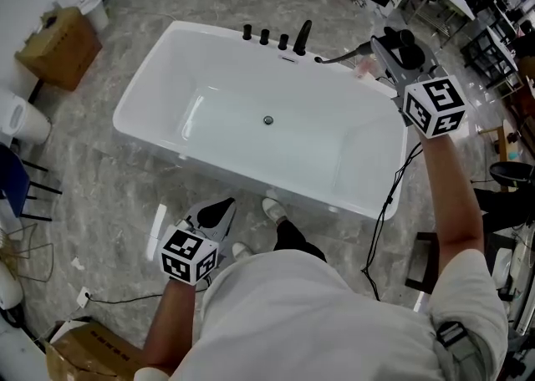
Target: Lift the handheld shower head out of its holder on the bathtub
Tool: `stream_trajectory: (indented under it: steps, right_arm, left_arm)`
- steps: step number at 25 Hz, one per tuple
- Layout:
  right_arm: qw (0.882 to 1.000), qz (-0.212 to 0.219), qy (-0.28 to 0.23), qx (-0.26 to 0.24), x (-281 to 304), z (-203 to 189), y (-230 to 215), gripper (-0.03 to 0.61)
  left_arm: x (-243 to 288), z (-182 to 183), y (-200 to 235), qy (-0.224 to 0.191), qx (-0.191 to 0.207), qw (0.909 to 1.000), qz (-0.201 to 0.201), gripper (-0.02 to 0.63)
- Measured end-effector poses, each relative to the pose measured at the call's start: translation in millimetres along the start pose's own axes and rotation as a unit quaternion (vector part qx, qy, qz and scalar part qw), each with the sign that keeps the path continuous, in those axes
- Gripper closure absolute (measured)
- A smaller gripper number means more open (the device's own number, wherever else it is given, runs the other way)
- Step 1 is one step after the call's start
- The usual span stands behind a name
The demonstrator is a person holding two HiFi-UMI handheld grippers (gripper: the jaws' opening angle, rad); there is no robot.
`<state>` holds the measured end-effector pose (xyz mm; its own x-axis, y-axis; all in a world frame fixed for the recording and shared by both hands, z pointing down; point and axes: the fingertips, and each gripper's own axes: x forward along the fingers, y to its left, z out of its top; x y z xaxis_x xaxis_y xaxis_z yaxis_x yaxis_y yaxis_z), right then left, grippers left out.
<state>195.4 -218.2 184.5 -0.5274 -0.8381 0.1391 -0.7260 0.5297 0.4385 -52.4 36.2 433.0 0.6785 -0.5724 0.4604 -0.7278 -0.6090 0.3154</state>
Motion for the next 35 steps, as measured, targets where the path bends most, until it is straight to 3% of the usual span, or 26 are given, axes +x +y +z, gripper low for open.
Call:
stream_trajectory:
  steps: [35]
  right_arm:
    - [1.0,0.008,0.014,0.018,-16,-16,19,0.433]
  left_arm:
    - [-6,-10,-15,0.004,0.003,0.9999,-0.011,0.609]
